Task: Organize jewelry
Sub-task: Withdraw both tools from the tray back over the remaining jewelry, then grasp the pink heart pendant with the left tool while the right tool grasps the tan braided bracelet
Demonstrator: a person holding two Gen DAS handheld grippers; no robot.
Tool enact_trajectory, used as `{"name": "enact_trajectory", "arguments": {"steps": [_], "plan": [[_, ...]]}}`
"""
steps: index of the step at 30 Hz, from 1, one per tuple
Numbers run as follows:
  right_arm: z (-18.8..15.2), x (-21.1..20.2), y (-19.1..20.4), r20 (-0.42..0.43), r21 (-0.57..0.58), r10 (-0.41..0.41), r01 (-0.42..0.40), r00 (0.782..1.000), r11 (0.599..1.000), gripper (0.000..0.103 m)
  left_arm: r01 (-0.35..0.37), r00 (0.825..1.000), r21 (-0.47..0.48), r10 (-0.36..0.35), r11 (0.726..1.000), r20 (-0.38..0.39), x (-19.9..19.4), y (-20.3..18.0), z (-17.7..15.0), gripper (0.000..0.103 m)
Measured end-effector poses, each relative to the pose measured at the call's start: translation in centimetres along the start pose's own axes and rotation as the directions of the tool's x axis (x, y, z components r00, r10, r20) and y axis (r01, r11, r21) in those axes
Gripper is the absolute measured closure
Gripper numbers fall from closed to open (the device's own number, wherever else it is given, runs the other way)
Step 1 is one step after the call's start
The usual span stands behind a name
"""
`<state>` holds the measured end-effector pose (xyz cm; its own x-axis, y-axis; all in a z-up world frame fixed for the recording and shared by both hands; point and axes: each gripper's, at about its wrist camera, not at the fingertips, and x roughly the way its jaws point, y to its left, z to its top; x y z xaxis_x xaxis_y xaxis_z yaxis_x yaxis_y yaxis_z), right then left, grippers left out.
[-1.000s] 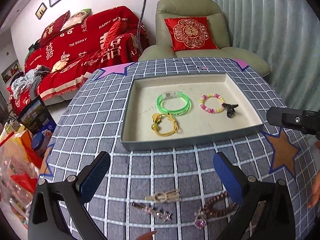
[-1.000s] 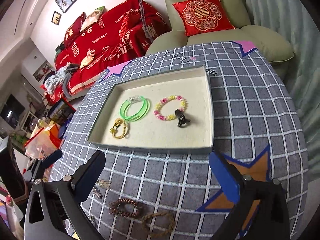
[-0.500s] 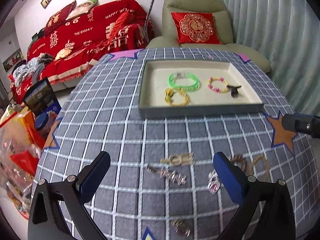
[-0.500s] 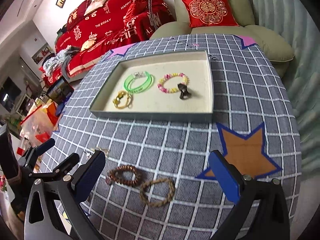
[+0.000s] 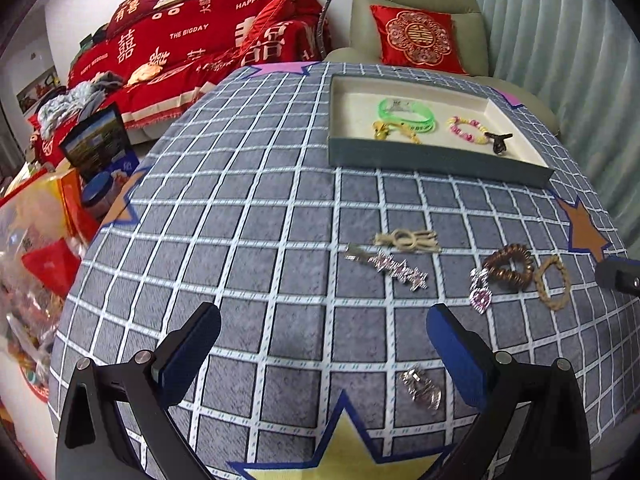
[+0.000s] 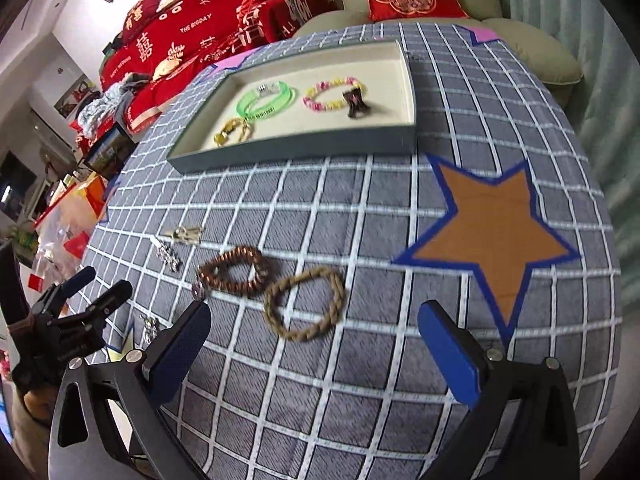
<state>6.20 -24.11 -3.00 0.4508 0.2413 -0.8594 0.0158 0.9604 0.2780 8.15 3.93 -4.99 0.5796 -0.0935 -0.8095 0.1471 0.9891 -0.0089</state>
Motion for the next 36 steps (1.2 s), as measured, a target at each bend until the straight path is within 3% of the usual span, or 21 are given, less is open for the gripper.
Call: {"name": "enact_trajectory", "arguments": {"steps": [10, 21, 23, 28, 30, 36], "plan": [[-1.9, 0.7, -0.6, -0.006, 0.005, -0.077, 0.077, 0.997, 0.997, 0.0, 0.033, 0.999, -0.023, -0.034, 0.999, -0.021, -0.2, -0.8, -2.5, 0.0], [-2.3, 2.0, -0.7, 0.0, 0.01, -0.141, 0.141, 0.99, 0.99, 0.001, 0.02, 1.0, -0.04, -0.02, 0.999, 0.0, -0.5, -2.6, -3.6, 0.002], [-2.2, 2.2, -0.4, 0.002, 0.003, -0.151, 0.151, 0.989, 0.989, 0.003, 0.016, 1.0, -0.033, -0.016, 0.999, -0.008, -0.3, -3.0, -3.8, 0.007], [-1.8, 2.9, 0.7, 0.029, -0.045, -0.215, 0.216, 0.976, 0.975, 0.013, 0.011, 1.0, -0.027, -0.011, 1.0, -0.016, -0.1, -3.6, -4.1, 0.009], [-1.7, 3.0, 0.9, 0.04, -0.06, -0.228, 0.231, 0.973, 0.971, 0.017, 0.007, 1.0, -0.023, -0.008, 1.0, -0.025, 0.1, -3.9, -4.2, 0.018], [-1.9, 3.3, 1.9, 0.059, -0.118, -0.265, 0.271, 0.962, 0.955, 0.029, 0.007, 0.999, -0.028, -0.008, 1.0, -0.031, 0.2, -4.3, -4.5, 0.022]]}}
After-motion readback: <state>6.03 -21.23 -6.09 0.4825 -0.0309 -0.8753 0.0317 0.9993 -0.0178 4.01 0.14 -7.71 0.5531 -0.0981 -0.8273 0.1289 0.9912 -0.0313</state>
